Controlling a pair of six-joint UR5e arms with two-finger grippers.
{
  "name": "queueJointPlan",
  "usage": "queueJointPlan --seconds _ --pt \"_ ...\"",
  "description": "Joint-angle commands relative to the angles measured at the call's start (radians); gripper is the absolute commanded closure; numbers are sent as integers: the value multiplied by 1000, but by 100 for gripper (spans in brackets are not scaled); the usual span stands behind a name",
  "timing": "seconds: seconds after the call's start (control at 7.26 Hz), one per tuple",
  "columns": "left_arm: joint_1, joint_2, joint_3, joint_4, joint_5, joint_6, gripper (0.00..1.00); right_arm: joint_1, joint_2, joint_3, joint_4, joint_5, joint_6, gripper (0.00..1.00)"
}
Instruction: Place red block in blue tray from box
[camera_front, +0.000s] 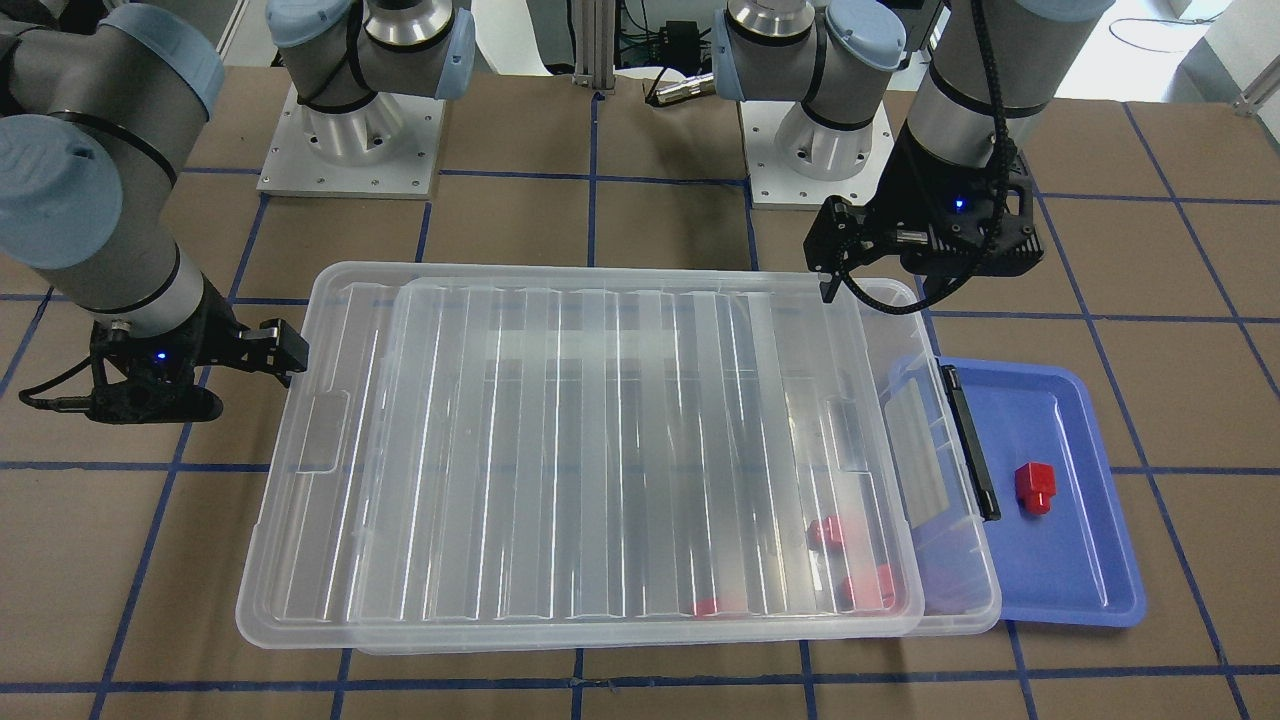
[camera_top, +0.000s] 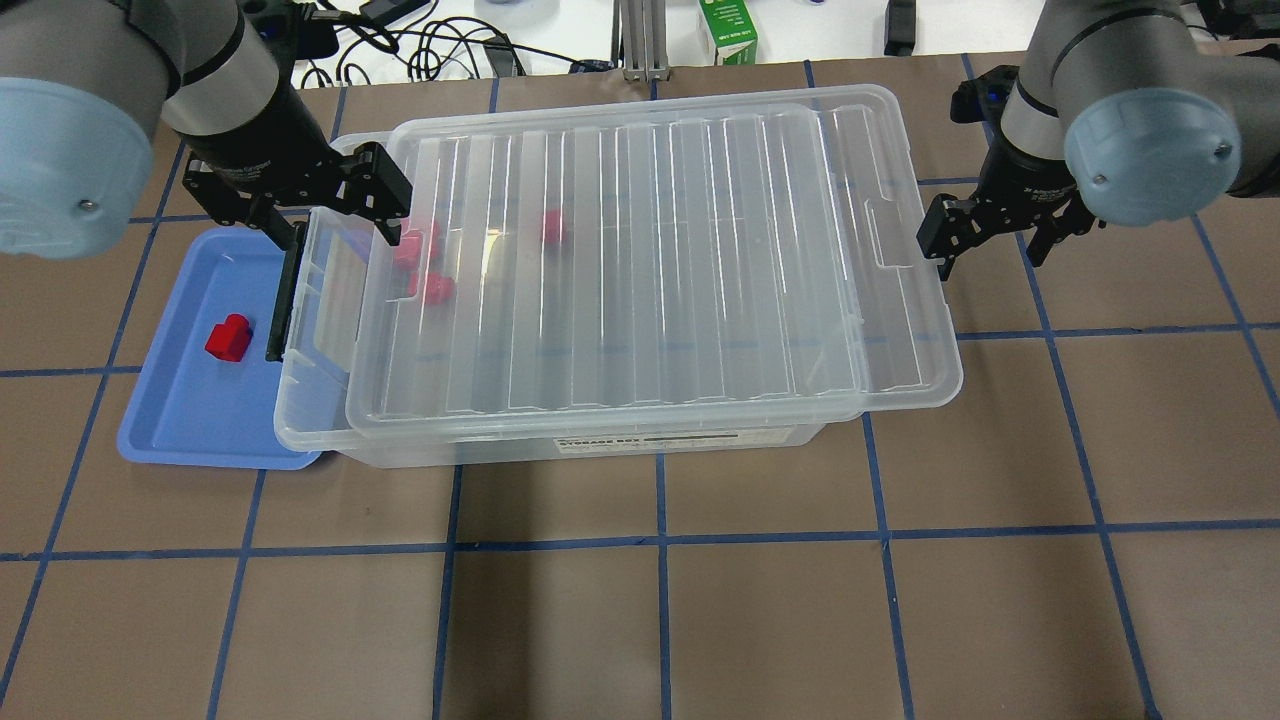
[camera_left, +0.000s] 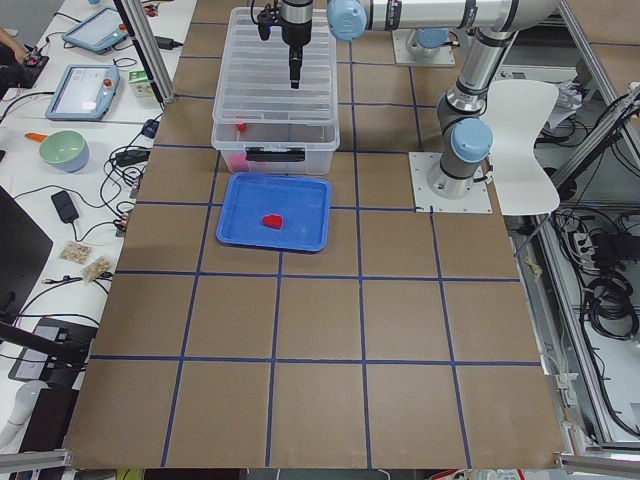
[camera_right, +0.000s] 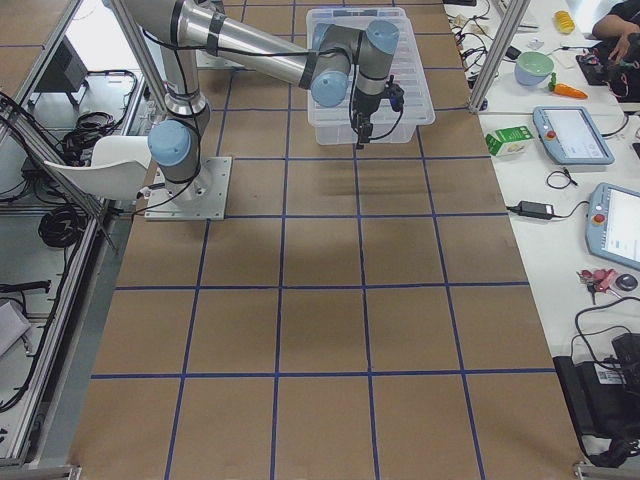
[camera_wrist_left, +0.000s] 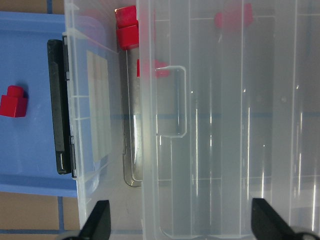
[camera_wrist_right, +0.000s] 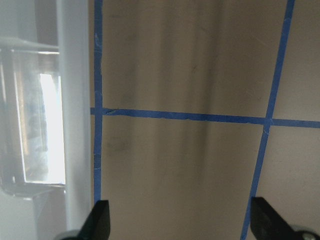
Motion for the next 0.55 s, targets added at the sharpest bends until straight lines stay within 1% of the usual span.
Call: queueJointPlan --seconds 0.0,0.41 --pt "0 0 -1 1 -7 0 0 20 -1 0 1 6 3 0" --pt "0 3 -1 -2 6 5 0 41 0 0 -1 32 3 0"
